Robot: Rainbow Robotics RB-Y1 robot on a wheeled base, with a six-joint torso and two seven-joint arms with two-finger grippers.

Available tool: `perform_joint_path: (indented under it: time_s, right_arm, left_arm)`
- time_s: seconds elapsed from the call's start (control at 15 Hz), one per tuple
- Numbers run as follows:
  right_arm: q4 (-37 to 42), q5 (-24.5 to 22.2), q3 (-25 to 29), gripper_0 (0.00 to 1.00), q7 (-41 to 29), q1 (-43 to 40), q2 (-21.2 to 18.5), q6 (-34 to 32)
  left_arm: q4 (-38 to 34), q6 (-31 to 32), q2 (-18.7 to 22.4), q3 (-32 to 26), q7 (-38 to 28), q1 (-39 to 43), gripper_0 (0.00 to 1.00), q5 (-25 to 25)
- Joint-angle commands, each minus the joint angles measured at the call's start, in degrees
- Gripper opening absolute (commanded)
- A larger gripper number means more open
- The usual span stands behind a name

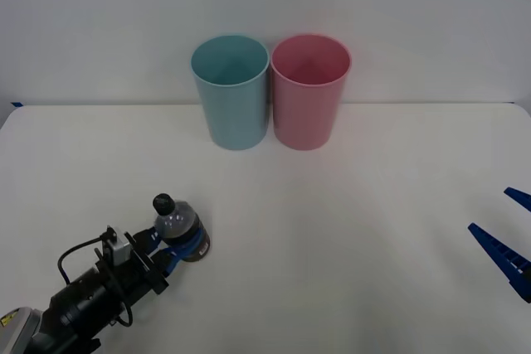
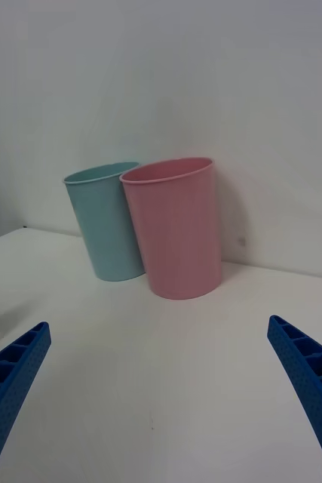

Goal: Grasp the object on the table and drop it into the matching bin: aluminum can to the light blue bin, PET bottle to the pink bin.

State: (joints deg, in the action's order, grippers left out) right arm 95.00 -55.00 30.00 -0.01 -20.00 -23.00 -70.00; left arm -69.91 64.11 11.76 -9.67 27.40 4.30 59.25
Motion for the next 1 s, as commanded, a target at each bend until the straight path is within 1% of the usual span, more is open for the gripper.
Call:
perform_joint_path:
  time_s: [0.07,0.2,0.33,0.4,0.6,0.73,0.8,1.0]
  right_arm:
    - [0.0,0.0,0.0,1.00,0.0,0.0,0.0,0.0]
    - [0.0,0.0,0.0,1.00,0.0,0.0,0.0,0.0]
    - [0.0,0.0,0.0,1.00,0.0,0.0,0.0,0.0]
    - [0.0,0.0,0.0,1.00,0.0,0.0,0.0,0.0]
    - [0.0,0.0,0.0,1.00,0.0,0.0,0.0,0.0]
    - [0.0,0.0,0.0,1.00,0.0,0.0,0.0,0.0]
    - [0.0,0.0,0.0,1.00,0.0,0.0,0.0,0.0]
    - [0.0,0.0,0.0,1.00,0.0,0.0,0.0,0.0]
  left_arm:
    - [-1.7,0.0,1.3,-0.2,-4.2,0.2,0.00,-2.9]
    - [-4.7,0.0,2.1,-1.2,-8.7,1.0,0.00,-4.2]
    - [-8.7,-0.7,2.4,-3.2,-13.3,1.9,0.00,-4.4]
    - [-11.6,-1.5,2.3,-4.1,-16.3,2.6,0.00,-4.6]
    - [-18.8,-5.8,2.3,-4.9,-21.7,4.3,0.00,-6.2]
    - [-22.8,-8.3,2.3,-5.9,-25.4,4.4,0.00,-6.2]
    - [-25.0,-10.6,2.3,-5.9,-27.1,4.2,0.00,-5.8]
    - [-30.3,-16.0,2.3,-4.9,-33.6,1.9,0.00,-2.0]
